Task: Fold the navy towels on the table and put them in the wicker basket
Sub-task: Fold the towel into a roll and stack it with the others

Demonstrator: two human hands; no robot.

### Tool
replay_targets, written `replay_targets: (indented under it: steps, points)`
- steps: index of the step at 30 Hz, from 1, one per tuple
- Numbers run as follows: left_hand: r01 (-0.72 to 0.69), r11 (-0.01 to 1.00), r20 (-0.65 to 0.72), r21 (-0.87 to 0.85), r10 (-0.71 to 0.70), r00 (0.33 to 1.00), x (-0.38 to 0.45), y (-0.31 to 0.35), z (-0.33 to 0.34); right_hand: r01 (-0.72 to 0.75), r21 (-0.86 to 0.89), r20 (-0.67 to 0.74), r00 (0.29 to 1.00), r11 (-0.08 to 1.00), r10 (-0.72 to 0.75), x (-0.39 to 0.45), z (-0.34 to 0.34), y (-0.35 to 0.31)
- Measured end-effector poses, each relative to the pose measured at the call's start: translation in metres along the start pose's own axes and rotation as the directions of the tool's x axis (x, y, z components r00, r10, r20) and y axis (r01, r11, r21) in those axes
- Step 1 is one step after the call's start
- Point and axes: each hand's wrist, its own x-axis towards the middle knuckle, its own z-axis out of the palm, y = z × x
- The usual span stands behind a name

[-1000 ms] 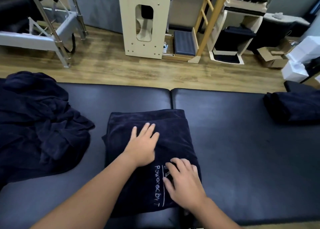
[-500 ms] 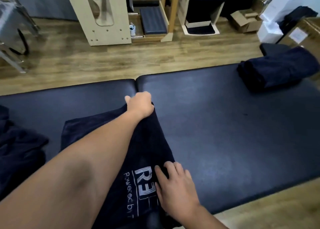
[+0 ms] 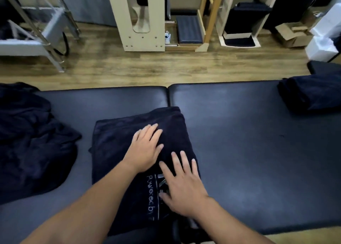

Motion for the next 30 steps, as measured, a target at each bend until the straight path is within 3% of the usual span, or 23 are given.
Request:
replay_targets:
  steps: [4, 9, 11, 15, 22, 26, 28, 30]
  points:
    - [0.303, 0.95, 0.113, 0.072, -0.309, 0.944, -0.063, -0.05, 0.006, 0.016, -0.073, 0.085, 0.996, 0.997, -0.01, 0.009, -0.003, -0.004]
    - [0.525, 0.833, 0.147, 0.177, -0.549, 0.823, -0.095, -0.056, -0.014, 0.068, -0.092, 0.192, 0.98, 0.993, -0.049, 0.003, -0.006, -0.025]
    - [0.465, 0.871, 0.158, 0.161, -0.488, 0.859, -0.106, -0.04, -0.014, 0.09, -0.105, 0.204, 0.977, 0.99, -0.067, -0.003, -0.004, -0.032]
    - [0.212, 0.973, 0.152, 0.089, -0.224, 0.963, -0.159, 0.003, 0.003, 0.121, -0.075, 0.14, 0.984, 0.99, -0.11, -0.016, 0.007, -0.036]
    - [0.184, 0.966, 0.102, 0.184, -0.205, 0.973, -0.243, 0.005, 0.013, 0.276, -0.16, 0.038, 0.961, 0.948, -0.274, -0.074, 0.041, 0.013]
    - [0.018, 0.973, 0.112, 0.229, -0.044, 0.993, -0.248, 0.0, 0.003, 0.185, -0.061, -0.148, 0.97, 0.981, -0.192, -0.08, 0.039, 0.022]
    - [-0.111, 0.962, 0.051, 0.248, 0.102, 0.994, -0.249, 0.001, -0.003, 0.201, 0.02, -0.249, 0.95, 0.979, -0.19, -0.079, 0.029, 0.014]
    - [-0.15, 0.949, 0.016, 0.278, 0.152, 0.988, -0.251, 0.001, -0.006, 0.249, 0.064, -0.285, 0.932, 0.966, -0.222, -0.082, 0.024, 0.013]
